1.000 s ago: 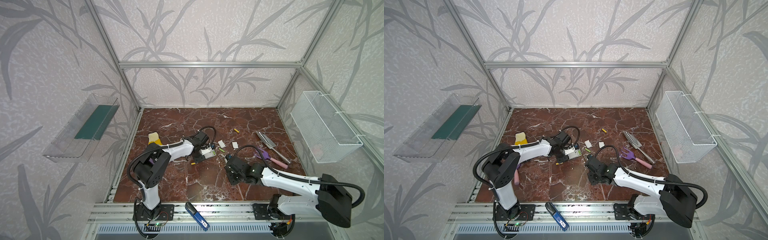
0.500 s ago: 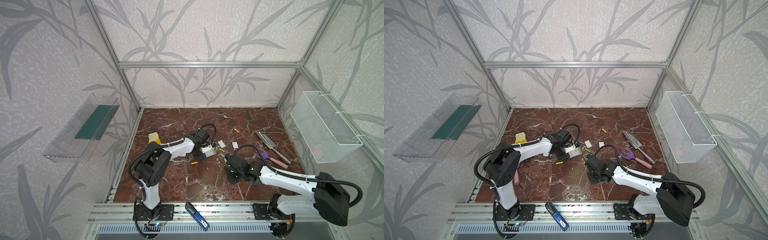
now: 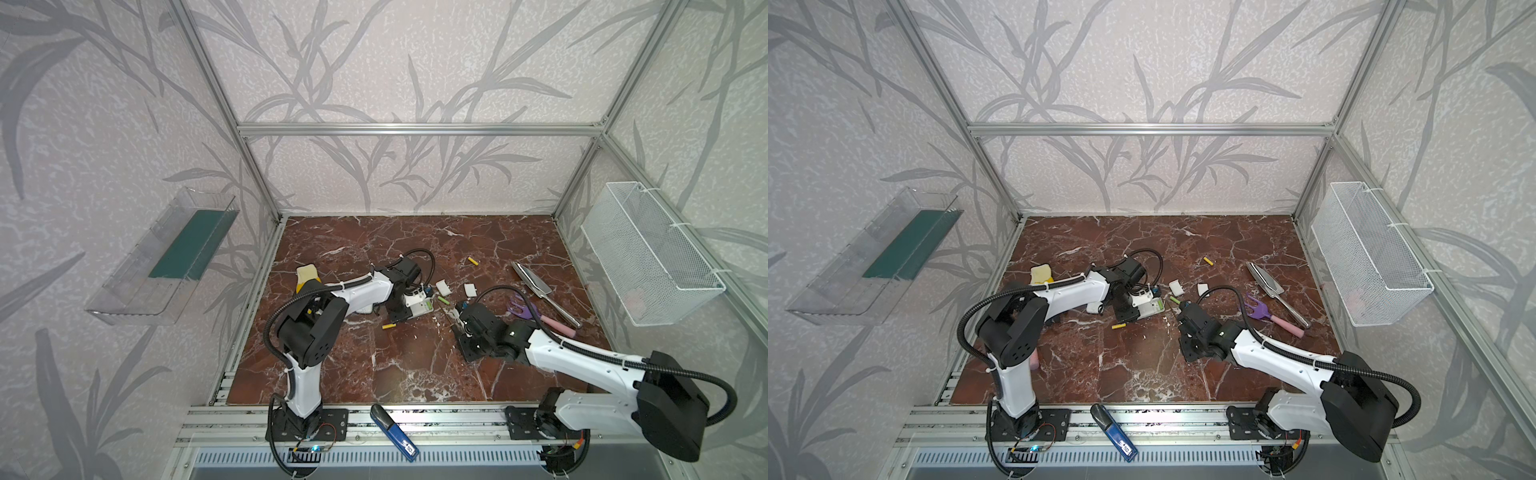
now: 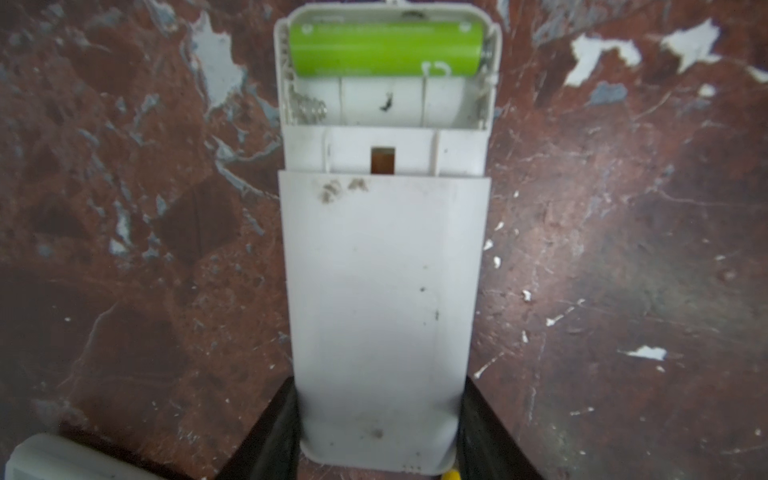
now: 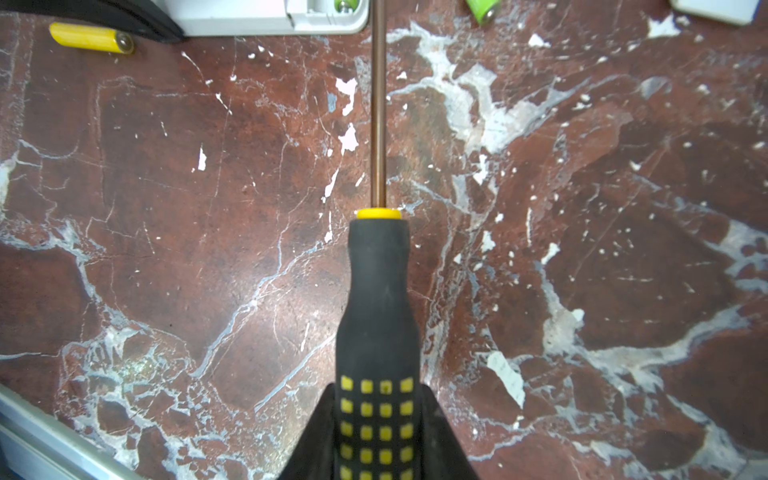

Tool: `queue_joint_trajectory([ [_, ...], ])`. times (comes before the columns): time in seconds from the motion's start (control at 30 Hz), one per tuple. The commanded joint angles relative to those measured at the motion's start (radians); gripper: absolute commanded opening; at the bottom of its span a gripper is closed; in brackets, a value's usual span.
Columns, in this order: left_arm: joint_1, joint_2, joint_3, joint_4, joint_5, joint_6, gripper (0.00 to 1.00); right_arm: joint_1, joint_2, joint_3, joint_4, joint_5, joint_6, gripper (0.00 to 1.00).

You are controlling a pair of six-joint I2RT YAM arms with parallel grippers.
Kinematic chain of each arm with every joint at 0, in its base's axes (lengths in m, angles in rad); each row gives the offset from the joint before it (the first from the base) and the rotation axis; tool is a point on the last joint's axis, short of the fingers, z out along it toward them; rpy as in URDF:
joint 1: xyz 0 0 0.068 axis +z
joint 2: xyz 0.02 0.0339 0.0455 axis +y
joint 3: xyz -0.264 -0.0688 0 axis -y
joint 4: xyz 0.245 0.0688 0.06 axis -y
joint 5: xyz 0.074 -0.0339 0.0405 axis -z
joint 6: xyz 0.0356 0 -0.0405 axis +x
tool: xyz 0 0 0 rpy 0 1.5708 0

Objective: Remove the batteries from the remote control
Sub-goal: 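Reposition the screwdriver tip under the remaining green battery with the right gripper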

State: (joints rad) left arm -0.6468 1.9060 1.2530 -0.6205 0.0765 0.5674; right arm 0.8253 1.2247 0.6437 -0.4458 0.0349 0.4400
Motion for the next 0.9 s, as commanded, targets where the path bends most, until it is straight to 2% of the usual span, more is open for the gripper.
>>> queue_joint_trajectory([
  [0.0,-0.003,0.022,0.025,-0.039,-0.014,0.027,0.49,-0.006,-0.002,0.005,0.009,-0.029,-0.020,0.00],
  [0.33,-0.010,-0.016,0.008,-0.009,0.000,-0.043,0.47,-0.007,0.107,0.068,0.006,-0.177,0.002,0.00],
  [0.6,-0.028,-0.056,-0.001,0.003,0.038,-0.131,0.38,-0.011,0.124,0.122,-0.048,-0.159,0.019,0.00],
  [0.87,-0.062,-0.096,-0.017,0.014,0.003,-0.306,0.36,-0.041,0.131,0.143,-0.119,-0.177,0.052,0.00],
])
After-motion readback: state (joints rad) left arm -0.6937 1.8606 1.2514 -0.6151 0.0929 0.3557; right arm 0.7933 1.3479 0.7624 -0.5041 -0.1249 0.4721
